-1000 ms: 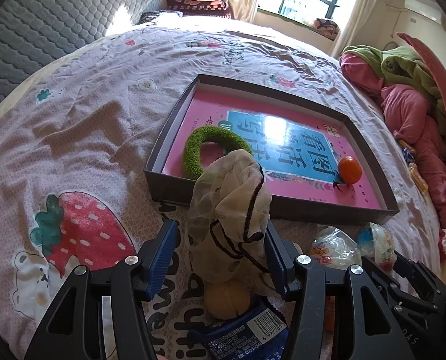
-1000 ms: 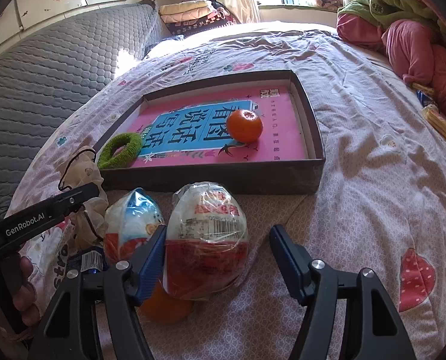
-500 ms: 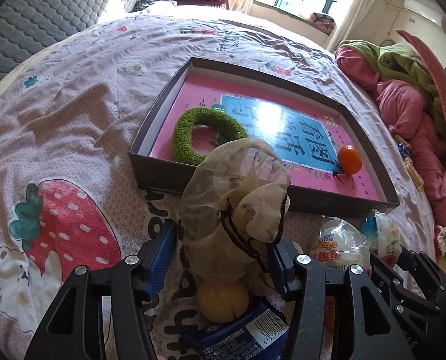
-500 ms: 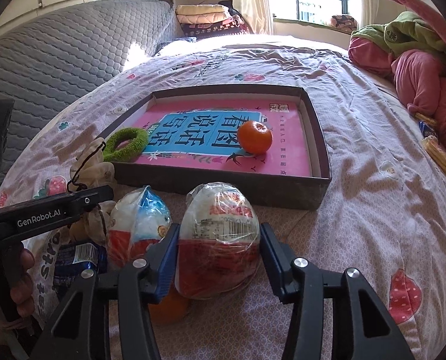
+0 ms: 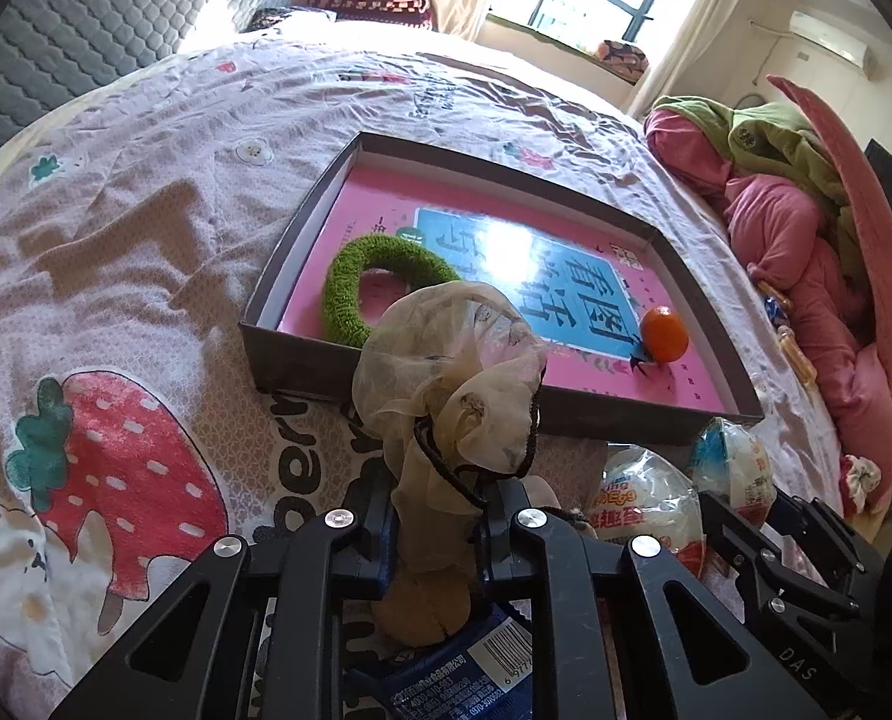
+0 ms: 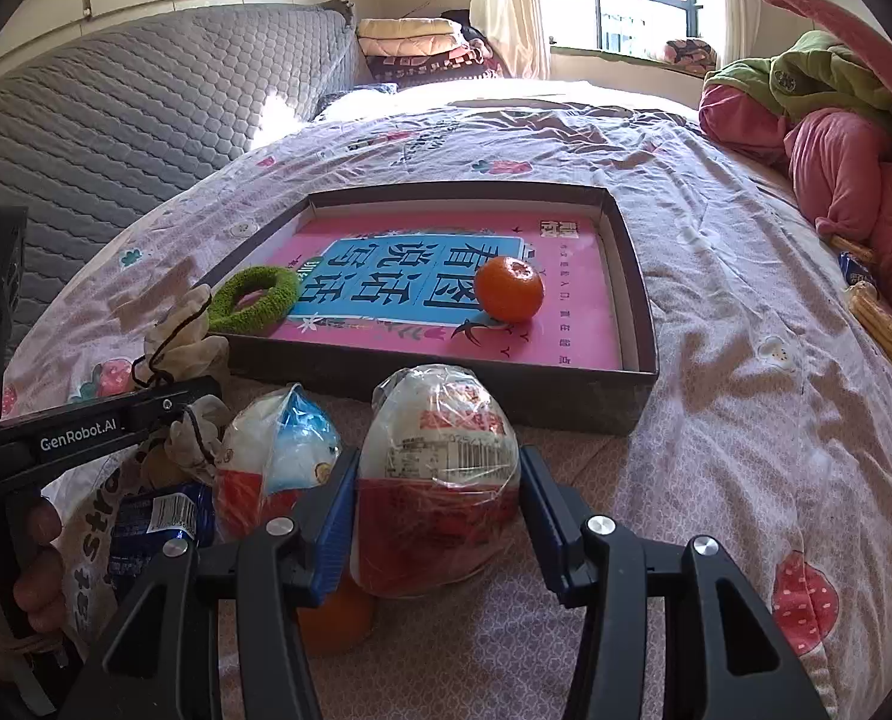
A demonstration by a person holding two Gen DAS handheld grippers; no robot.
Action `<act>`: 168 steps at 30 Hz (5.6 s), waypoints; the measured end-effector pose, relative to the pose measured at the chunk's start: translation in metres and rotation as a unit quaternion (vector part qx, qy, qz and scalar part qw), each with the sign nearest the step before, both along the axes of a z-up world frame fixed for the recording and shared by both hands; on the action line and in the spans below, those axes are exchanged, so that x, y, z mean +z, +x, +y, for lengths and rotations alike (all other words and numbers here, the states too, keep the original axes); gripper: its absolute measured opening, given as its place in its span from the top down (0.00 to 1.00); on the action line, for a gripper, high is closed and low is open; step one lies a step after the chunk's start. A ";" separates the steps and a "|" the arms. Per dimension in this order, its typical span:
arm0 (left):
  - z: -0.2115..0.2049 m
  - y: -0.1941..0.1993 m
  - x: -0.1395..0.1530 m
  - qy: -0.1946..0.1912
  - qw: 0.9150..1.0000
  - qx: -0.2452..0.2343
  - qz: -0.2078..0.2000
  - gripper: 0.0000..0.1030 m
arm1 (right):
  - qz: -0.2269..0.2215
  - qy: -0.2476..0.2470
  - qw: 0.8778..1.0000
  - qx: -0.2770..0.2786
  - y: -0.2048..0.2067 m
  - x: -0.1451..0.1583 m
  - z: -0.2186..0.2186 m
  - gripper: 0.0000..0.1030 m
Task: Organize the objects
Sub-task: 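Grasp and lift the mesh bag with the left tool while the right tool grasps the bagged tomatoes, then carry the mesh bag over the tray with the left tool while the right tool carries the tomatoes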
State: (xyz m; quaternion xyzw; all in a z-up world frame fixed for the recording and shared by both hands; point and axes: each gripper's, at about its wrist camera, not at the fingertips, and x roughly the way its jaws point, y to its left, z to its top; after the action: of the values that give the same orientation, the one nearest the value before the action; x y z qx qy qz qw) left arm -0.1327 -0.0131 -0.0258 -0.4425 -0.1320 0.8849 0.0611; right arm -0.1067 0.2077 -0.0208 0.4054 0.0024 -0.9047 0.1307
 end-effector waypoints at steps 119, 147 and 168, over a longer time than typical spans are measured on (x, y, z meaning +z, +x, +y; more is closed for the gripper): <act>0.038 -0.045 0.072 -0.020 0.987 -0.049 0.152 0.77 | 0.163 0.034 0.986 -0.021 -0.042 0.063 0.019 0.50; 0.045 -0.062 0.032 -0.033 0.993 -0.073 0.088 0.75 | 0.077 0.042 0.996 -0.035 -0.061 0.022 0.028 0.50; 0.055 -0.073 0.014 -0.056 0.993 -0.087 0.057 0.75 | 0.057 0.048 0.996 -0.048 -0.076 0.007 0.027 0.50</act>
State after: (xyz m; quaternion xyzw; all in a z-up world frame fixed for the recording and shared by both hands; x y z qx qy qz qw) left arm -0.2052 0.0422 -0.0118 -0.4034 -0.0399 0.9062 0.1203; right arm -0.1826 0.2345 -0.0139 0.3585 0.0336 -0.9305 0.0672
